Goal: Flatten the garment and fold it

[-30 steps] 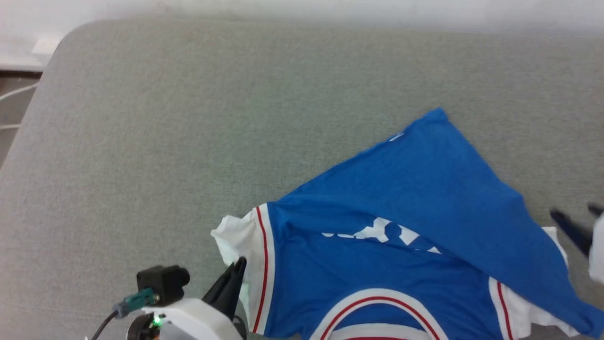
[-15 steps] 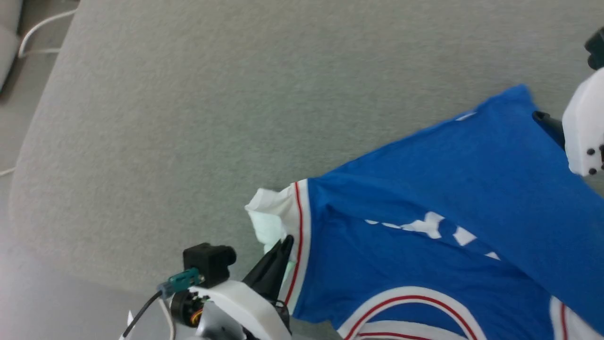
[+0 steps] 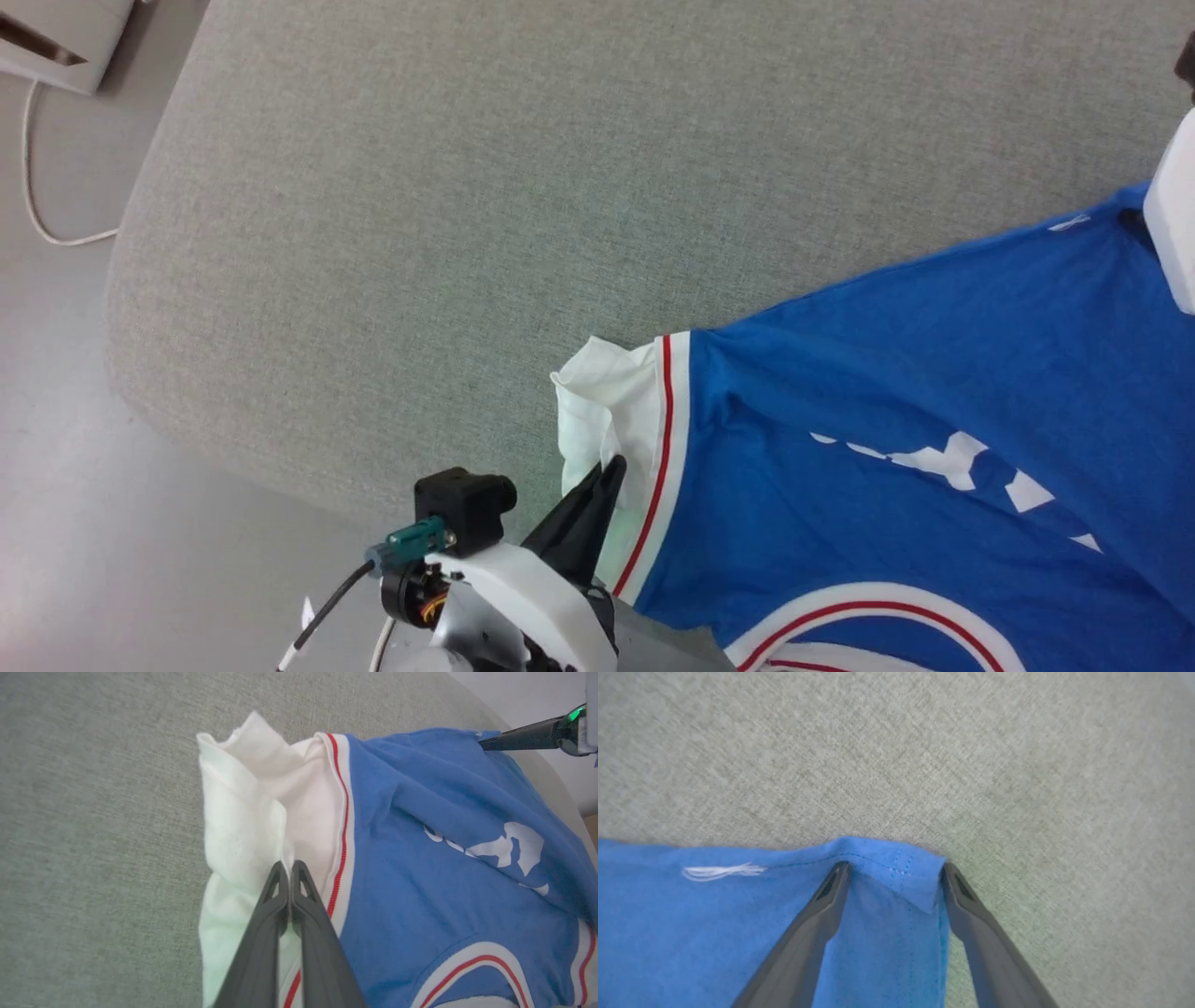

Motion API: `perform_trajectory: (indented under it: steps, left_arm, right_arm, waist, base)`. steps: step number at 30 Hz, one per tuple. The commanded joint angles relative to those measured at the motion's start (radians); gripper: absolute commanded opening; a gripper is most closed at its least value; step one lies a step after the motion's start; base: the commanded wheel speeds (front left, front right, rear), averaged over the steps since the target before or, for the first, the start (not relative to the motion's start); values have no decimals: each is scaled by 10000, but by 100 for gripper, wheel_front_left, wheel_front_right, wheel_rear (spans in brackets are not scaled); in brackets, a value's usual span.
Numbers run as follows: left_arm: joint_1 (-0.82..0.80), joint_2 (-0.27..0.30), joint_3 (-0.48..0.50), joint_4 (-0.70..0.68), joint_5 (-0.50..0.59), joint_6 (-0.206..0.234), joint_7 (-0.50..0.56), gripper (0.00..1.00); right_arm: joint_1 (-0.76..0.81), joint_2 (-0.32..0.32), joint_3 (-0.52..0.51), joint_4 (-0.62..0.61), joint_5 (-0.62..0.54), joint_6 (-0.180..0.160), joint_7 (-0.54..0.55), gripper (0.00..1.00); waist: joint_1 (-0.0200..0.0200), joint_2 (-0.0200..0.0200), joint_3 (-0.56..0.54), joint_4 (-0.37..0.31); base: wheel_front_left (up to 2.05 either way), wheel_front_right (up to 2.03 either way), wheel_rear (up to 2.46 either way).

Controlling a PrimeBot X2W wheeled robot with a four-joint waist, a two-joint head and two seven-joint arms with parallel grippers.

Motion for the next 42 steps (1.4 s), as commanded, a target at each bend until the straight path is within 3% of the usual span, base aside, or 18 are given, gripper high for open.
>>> perform_trajectory:
  steps: [1, 2, 11, 20, 31, 42]
  left_arm:
    - [-203, -51, -35, 60, 30, -108, -80, 0]
    - [-214, -44, -35, 86, 28, -113, -88, 0]
    - [-279, 355, 233, 8, 39, -26, -19, 0]
    - [-178, 1478, 1057, -787, 114, 348, 316, 0]
    - [-763, 2740, 2633, -2395, 119, 613, 305, 0]
    - [-2566, 3620, 4278, -4281, 280, 648, -99, 0]
  right_arm:
    - [674, 39, 584, 536, 208, -19, 226, 41]
    - [714, -36, 746, 513, 333, -19, 242, 0]
    - [250, -164, 859, 681, 633, -19, -1778, 0]
    - [-228, -190, 1107, 102, 1142, -19, -3922, 0]
    - [-180, -350, 698, -1582, 1478, -19, -5303, 0]
    - [114, -234, -656, -3747, 1834, -19, -5482, 0]
  waist:
    - [3, 0, 114, 78]
    - [3, 0, 91, 38]
    - [3, 0, -707, -713]
    - [3, 0, -2366, -2004]
    - [3, 0, -3959, -3500]
    - [3, 0, -4629, -4757]
  base:
    - [0, 0, 0]
    - [0, 0, 0]
    - [0, 0, 0]
    - [0, 0, 0]
    - [0, 0, 0]
    - [0, 0, 0]
